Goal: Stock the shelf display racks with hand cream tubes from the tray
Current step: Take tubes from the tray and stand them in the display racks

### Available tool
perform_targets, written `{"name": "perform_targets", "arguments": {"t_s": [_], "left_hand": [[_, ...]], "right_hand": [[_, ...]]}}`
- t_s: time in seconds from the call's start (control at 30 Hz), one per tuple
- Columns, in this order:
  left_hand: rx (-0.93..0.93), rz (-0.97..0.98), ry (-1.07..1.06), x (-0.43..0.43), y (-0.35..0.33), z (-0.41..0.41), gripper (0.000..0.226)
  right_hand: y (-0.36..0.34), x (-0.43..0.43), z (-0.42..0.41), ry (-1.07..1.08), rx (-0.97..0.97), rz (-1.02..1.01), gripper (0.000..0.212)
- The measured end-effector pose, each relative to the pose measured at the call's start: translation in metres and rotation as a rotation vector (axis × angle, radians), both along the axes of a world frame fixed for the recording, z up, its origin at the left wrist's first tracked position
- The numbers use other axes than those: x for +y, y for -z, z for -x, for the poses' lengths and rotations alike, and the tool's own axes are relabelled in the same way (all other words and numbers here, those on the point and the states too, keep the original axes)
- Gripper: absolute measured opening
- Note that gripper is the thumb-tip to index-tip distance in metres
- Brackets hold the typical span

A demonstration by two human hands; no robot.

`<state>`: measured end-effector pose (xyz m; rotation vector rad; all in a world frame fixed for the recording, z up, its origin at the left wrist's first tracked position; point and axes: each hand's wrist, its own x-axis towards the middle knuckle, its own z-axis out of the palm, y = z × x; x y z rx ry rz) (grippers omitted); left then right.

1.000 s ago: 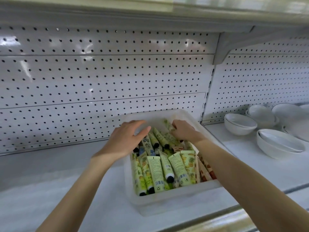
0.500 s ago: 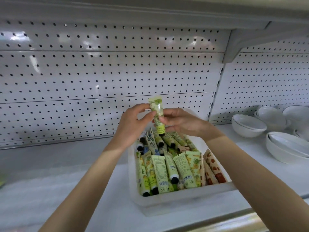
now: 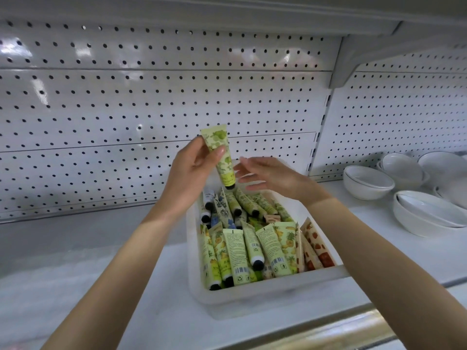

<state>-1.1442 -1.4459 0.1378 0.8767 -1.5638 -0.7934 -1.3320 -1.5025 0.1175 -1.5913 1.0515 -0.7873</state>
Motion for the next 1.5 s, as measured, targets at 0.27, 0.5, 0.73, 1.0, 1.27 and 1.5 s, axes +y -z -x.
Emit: {"name": "perform_targets", "arguments": {"t_s": [0.27, 0.5, 0.73, 1.0, 1.27, 1.5], "left_hand": [[0.125, -0.168, 0.064, 0.010, 0.009, -0.005, 0.014], [0.252, -0.428, 0.062, 0.011, 0.019, -0.015, 0.014], [0.478, -0.652, 0.151, 0.019, 0.013, -0.027, 0.008], [0.453, -0.583, 0.156, 0.033, -0.001, -0.058, 0.009], [0.385, -0.485, 0.248, 0.055, 0.004, -0.077, 0.026], [0.315, -0.373, 0.184, 0.090, 0.014, -0.098, 0.034]], "right_hand": [[0.048, -0.012, -0.007, 0.143, 0.648, 0.046, 0.048], [0.040, -0.008, -0.008, 0.076, 0.647, -0.041, 0.030], [0.009, 0.001, -0.013, 0.100, 0.196, -0.130, 0.029], [-0.038, 0.043, -0.037, -0.062, -0.004, -0.057, 0.011], [-0.026, 0.086, -0.062, 0.038, -0.050, -0.010, 0.073], [-0.025, 0.123, -0.081, 0.041, -0.091, 0.080, 0.049]]}}
